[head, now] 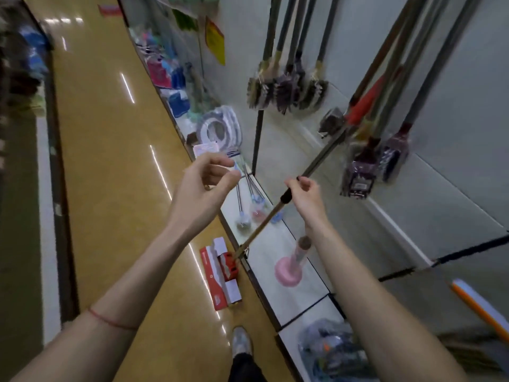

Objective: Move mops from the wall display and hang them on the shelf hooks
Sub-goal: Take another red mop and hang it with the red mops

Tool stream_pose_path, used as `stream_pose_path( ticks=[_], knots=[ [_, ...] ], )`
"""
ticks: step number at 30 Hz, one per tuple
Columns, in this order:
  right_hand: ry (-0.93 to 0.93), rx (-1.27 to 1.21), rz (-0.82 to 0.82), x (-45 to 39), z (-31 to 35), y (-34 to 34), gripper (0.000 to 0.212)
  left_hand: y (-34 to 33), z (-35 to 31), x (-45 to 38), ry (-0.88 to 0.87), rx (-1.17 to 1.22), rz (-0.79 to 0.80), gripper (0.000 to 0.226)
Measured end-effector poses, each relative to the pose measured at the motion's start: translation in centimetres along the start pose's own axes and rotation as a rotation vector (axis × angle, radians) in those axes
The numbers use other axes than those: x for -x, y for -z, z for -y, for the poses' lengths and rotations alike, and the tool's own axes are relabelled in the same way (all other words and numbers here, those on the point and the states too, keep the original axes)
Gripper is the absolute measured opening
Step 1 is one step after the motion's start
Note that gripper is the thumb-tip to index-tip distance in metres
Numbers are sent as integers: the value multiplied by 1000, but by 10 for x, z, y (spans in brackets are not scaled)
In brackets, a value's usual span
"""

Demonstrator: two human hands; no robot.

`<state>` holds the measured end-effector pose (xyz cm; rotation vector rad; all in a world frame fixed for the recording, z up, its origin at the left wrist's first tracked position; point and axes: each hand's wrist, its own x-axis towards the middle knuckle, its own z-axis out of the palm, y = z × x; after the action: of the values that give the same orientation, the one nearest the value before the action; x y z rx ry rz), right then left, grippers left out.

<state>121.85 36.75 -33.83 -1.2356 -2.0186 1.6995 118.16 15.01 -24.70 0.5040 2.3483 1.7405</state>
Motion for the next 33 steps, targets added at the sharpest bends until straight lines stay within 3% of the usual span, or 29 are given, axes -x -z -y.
stream_pose_path(
  ticks=[3,6,9,15,33],
  knots=[
    [-43,12,-94,-66,-3,-11,54,-20,21,-47,37,12,26,8],
    [-104,51,-197,-118,-11,-17,75,-36,39,-81,69,26,52,16],
    [-125,-24,-246,-153,-15,-20,77,-47,53,-103,91,23,66,18],
    [-158,-157,-298,-185,-21,-21,18,-50,69,-125,138,11,72,21],
    [-81,-223,-37,-148,-7,-69,35,-22,74,-106,149,2,25,23]
  ],
)
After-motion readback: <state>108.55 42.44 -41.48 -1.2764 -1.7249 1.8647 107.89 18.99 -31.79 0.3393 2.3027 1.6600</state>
